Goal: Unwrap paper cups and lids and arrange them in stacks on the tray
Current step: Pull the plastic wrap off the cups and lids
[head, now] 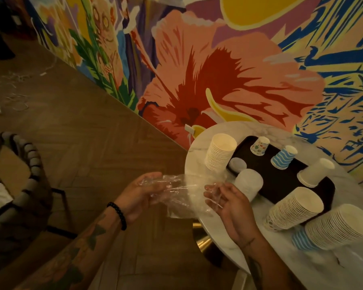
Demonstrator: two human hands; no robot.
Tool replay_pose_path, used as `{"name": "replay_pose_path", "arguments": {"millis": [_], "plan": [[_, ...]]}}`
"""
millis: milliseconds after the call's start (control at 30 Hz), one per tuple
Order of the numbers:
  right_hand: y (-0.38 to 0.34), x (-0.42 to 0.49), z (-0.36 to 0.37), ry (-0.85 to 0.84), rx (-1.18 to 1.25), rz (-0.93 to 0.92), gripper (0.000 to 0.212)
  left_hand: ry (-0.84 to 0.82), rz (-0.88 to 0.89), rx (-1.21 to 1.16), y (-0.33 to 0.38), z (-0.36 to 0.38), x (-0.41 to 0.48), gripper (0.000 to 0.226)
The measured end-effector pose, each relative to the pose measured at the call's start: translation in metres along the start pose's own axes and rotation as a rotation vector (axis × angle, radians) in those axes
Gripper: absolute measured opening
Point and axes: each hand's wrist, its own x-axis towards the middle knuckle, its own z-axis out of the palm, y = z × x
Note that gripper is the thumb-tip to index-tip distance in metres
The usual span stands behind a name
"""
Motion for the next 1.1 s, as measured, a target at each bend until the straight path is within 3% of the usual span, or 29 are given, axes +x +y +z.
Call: {"name": "replay_pose_path", "arguments": {"millis": [100, 167, 267, 367, 400, 533, 600, 733, 867, 967, 1100], "plan": [[-0.008, 0.0, -0.005, -0.031, 0.291, -0.002, 0.025, -0.046, -0.027, -0.057, -0.008, -0.002, 0.0, 0.049], [-0.013, -0.002, -0.008, -0.039, 0.363, -0.015, 0.034, -0.055, -0.04, -0.077, -0.012, 0.0, 0.0, 0.047], [-0.018, -0.003, -0.011, -0.047, 0.252, -0.081, 0.036, -0.044, -0.049, -0.007, -0.01, 0.004, 0.002, 0.033], [-0.02, -0.005, -0.012, -0.088, -0.013, -0.111, 0.036, -0.005, -0.031, 0.069, -0.002, 0.01, 0.005, 0.025], [-0.019, -0.006, -0.012, -0.12, -0.088, -0.115, 0.043, 0.031, -0.008, 0.079, 0.001, 0.014, 0.006, 0.024], [-0.005, -0.009, -0.017, -0.187, -0.485, -0.21, 0.119, 0.13, 0.09, 0.103, 0.014, 0.029, 0.012, 0.01], [-0.003, -0.01, -0.017, -0.132, -0.576, -0.256, 0.127, 0.127, 0.12, 0.137, 0.018, 0.038, 0.014, 0.012], [-0.01, -0.011, -0.022, -0.083, -0.663, -0.355, 0.125, 0.159, 0.207, 0.166, 0.024, 0.055, 0.015, 0.005], [-0.017, -0.011, -0.033, 0.01, -0.837, -0.435, 0.123, 0.074, 0.227, 0.124, 0.035, 0.069, 0.016, 0.024], [-0.022, -0.013, -0.04, 0.163, -0.784, -0.477, 0.1, 0.033, 0.182, 0.092, 0.044, 0.076, 0.016, 0.021], [-0.029, -0.011, -0.053, 0.357, -0.71, -0.452, 0.052, 0.068, 0.095, -0.016, 0.054, 0.074, 0.021, 0.018]]}}
